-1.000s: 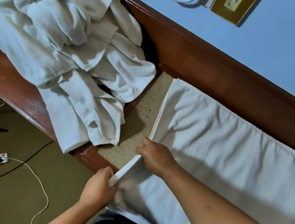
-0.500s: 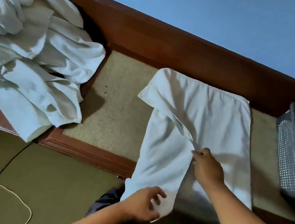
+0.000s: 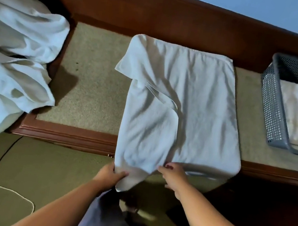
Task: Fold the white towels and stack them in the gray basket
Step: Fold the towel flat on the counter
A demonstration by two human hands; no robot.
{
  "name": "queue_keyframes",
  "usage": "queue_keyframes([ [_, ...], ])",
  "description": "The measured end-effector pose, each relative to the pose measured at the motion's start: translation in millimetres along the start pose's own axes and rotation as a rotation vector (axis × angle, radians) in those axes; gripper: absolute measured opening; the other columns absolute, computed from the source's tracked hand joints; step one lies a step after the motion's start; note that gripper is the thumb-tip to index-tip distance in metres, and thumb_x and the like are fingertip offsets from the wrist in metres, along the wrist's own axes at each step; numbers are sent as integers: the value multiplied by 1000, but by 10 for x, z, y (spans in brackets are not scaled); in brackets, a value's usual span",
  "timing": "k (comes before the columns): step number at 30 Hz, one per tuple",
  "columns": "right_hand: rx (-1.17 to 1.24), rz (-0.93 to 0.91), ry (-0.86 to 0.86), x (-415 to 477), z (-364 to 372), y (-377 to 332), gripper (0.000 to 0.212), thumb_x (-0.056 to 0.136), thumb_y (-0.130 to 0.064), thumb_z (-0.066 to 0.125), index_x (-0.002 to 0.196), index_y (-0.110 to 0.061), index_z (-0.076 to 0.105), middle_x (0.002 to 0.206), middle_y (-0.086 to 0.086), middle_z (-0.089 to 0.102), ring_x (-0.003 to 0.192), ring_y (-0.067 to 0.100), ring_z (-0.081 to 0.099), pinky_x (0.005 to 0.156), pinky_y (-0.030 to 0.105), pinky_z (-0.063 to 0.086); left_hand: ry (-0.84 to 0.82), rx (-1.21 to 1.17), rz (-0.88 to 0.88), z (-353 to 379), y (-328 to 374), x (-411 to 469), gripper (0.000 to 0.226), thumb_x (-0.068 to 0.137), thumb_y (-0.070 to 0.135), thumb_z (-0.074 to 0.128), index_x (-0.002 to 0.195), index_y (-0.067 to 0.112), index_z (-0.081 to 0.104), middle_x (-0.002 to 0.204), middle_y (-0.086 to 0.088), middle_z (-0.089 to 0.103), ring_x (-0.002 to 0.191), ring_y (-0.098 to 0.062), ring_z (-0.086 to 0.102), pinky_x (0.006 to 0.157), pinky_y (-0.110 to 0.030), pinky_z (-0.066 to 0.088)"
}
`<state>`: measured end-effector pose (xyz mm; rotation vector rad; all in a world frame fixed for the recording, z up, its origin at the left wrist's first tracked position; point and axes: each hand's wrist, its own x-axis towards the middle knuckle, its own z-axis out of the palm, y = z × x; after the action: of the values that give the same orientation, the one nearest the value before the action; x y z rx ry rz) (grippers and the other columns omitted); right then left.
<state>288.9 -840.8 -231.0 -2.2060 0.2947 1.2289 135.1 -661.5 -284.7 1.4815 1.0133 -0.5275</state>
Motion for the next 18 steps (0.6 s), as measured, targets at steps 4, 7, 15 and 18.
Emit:
queue_keyframes([
  [4,99,-20,18,64,206,78,22,92,-33,68,100,-13,64,99,5,70,88,20,65,78,40,56,-79,-117,-4,21,-152,-156,37,76,40,80,102,15,72,100,-3,78,93,-20,74,93,-46,57],
  [7,120,-83,51,-1,264,96,31,91,-37,69,98,-7,66,96,7,71,89,23,66,76,36,52,-84,-313,32,38,-219,-335,62,62,44,79,113,9,71,103,-7,78,100,-28,73,95,-50,56],
  [15,257,-97,-259,-291,156,397,26,88,-20,71,111,-28,61,91,-1,70,73,11,59,55,23,36,-10,-443,156,183,-214,-726,69,68,45,82,124,11,63,113,-10,75,108,-32,71,98,-53,54],
  [18,211,-99,-208,-245,106,357,52,87,-6,60,128,-37,52,111,-6,66,92,14,60,65,25,44,3,-468,132,161,-226,-710,62,73,42,81,124,13,63,114,-12,74,108,-33,70,96,-55,55],
])
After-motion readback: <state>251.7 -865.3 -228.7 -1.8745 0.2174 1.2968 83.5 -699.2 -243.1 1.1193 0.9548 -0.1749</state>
